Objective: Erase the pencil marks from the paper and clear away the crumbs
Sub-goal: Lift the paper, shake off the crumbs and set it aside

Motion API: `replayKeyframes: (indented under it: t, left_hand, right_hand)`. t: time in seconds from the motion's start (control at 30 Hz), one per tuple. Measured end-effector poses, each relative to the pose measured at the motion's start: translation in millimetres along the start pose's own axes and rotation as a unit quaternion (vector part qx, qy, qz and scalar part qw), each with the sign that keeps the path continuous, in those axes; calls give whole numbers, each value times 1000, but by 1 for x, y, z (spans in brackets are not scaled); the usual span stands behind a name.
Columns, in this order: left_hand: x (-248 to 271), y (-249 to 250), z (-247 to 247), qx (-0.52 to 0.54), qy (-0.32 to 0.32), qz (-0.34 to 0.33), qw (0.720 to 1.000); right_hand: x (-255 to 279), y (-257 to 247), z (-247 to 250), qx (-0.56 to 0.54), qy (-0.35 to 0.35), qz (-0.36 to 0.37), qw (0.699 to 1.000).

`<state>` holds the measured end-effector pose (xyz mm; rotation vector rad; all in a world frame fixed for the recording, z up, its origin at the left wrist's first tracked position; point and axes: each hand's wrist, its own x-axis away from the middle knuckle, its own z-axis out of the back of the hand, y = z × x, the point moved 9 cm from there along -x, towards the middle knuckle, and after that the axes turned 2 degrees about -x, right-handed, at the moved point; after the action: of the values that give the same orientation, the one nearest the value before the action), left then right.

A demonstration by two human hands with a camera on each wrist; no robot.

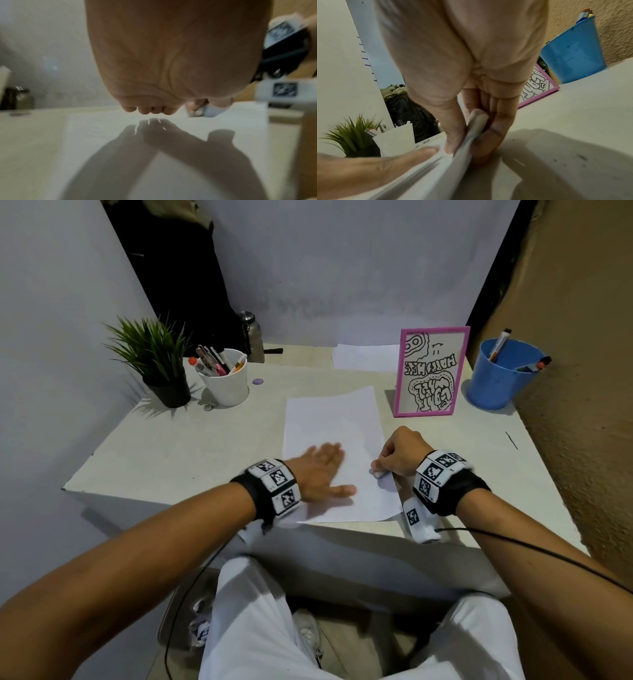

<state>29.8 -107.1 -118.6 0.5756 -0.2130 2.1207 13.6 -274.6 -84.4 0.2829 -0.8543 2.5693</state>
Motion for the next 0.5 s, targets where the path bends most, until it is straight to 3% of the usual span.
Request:
replayKeyframes:
  t: [0.07, 0.13, 0.23, 0.3, 0.37, 0.43, 0.5]
  left_hand:
    - [-2, 33, -6, 31, -38, -55, 997]
    - [-9, 29, -10, 43, -31, -58, 997]
    - [-11, -32, -9, 57, 14, 64, 996]
    - [-3, -73, -8, 42, 7, 158, 986]
    - [1, -83, -1, 28, 25, 195, 980]
    - [-2, -45, 11, 1, 54, 121, 991]
    - [-6, 15, 6, -2, 18, -1, 1000]
  right_hand:
    - [0, 1, 0, 4, 1, -2, 1000]
    - [1, 1, 0, 7, 0, -2, 1000]
    - [2, 1, 0, 4, 4, -3, 1000]
    - [2, 1, 0, 5, 8, -5, 1000]
    - [2, 1, 0, 5, 9, -5, 1000]
    - [3, 1, 0, 6, 11, -3, 1000]
    - [3, 1, 0, 7, 12, 0, 1000]
